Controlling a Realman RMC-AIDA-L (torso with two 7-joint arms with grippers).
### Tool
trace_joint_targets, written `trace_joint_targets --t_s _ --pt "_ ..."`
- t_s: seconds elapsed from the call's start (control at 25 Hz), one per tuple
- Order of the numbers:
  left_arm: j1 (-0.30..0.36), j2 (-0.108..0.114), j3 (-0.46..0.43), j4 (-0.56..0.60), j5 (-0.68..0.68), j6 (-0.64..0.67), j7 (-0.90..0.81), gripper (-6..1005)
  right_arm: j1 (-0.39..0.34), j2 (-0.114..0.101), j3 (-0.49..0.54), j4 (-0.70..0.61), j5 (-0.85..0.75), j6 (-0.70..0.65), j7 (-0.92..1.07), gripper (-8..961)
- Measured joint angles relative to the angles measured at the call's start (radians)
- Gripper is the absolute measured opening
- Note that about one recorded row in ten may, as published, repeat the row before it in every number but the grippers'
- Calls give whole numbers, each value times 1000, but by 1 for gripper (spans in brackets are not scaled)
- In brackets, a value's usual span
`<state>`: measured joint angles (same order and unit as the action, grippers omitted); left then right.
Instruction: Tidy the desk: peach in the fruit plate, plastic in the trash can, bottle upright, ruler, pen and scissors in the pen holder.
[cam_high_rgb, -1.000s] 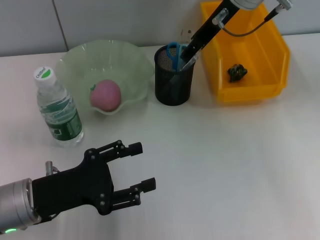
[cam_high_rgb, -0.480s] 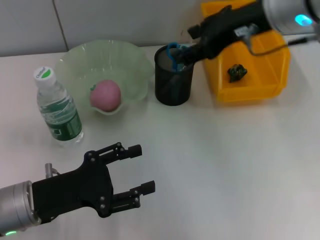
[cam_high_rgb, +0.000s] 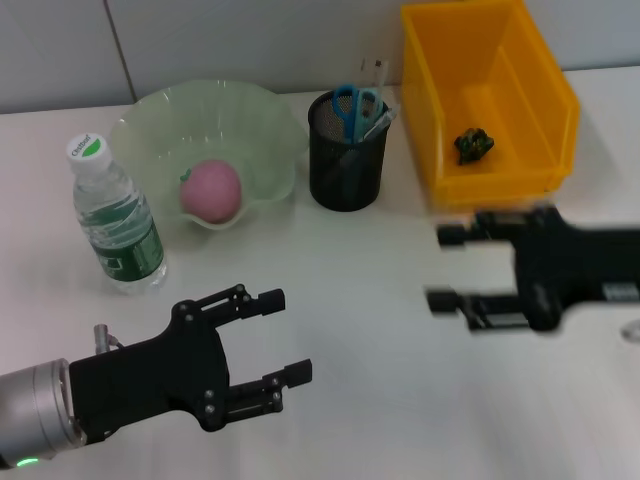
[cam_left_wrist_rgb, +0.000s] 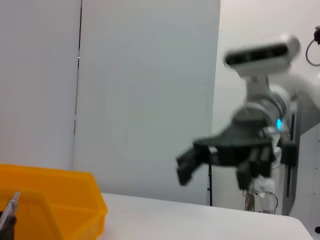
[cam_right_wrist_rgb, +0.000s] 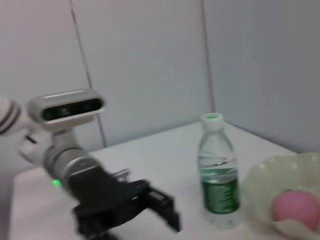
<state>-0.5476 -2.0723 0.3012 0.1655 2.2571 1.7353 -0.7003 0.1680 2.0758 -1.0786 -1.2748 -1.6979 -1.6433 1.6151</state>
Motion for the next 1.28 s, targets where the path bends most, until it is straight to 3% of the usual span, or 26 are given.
trace_joint_targets --t_s 0.16,0.36,0.44,0.72,1.28 --pt "0 0 11 -2 1 -2 -5 755 36 -11 144 304 12 -105 -246 740" --pt "-3 1 58 -5 2 -6 -18 755 142 -84 217 709 9 -135 -510 740" --pt "-8 2 72 -1 2 -8 -32 755 172 -102 216 814 5 -131 -573 740" --pt "-24 7 95 32 3 -18 -67 755 156 -90 211 850 -2 -96 -668 739" --pt "-40 9 96 65 3 -13 -110 755 172 -89 219 852 -2 -92 -673 740"
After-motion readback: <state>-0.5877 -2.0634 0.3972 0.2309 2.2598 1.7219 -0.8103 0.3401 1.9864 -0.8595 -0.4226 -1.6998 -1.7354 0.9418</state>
